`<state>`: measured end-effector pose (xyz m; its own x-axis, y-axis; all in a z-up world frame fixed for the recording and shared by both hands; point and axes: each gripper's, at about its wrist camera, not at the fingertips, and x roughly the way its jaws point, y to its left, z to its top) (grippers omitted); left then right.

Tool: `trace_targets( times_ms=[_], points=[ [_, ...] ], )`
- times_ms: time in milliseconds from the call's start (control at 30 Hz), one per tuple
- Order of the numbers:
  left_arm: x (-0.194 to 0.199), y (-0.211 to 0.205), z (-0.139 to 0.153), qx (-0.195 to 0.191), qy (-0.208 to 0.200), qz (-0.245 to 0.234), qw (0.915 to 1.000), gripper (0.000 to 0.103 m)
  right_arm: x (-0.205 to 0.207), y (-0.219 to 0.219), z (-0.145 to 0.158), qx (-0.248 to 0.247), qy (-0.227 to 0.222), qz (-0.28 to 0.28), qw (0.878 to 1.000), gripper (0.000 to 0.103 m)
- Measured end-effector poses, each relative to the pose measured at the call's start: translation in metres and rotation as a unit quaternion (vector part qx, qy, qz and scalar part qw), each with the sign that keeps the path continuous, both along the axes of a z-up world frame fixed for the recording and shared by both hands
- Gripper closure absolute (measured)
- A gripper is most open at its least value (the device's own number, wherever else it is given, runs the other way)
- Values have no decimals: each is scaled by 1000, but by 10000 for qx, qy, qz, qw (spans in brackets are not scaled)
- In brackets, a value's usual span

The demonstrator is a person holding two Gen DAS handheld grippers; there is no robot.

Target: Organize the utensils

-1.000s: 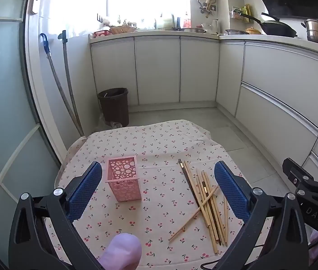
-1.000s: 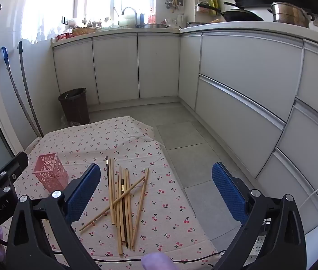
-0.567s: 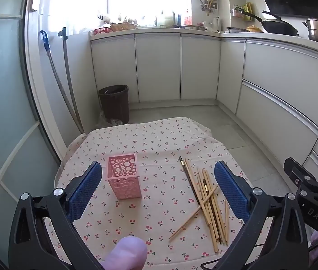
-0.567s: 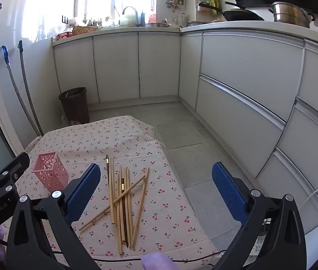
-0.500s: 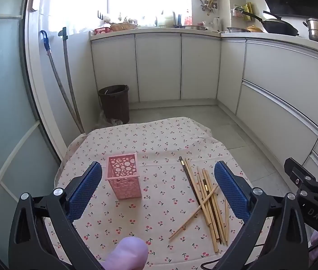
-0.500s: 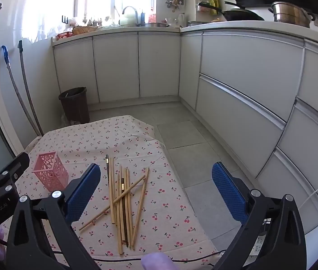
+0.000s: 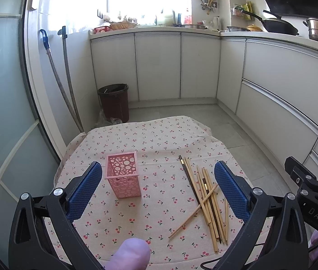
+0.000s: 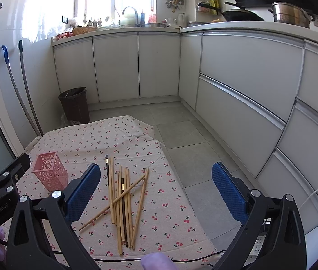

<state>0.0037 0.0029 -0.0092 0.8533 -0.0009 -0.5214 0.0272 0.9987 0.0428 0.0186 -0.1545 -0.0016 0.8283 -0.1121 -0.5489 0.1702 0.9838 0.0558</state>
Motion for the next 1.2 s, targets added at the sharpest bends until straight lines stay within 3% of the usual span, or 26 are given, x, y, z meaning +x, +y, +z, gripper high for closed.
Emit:
trace_targets(
  times_ms=[1200],
  points=[
    [0,0,-5,24,83,13,10000,7,0,0,0,10,-4,1,10000,6]
  ],
)
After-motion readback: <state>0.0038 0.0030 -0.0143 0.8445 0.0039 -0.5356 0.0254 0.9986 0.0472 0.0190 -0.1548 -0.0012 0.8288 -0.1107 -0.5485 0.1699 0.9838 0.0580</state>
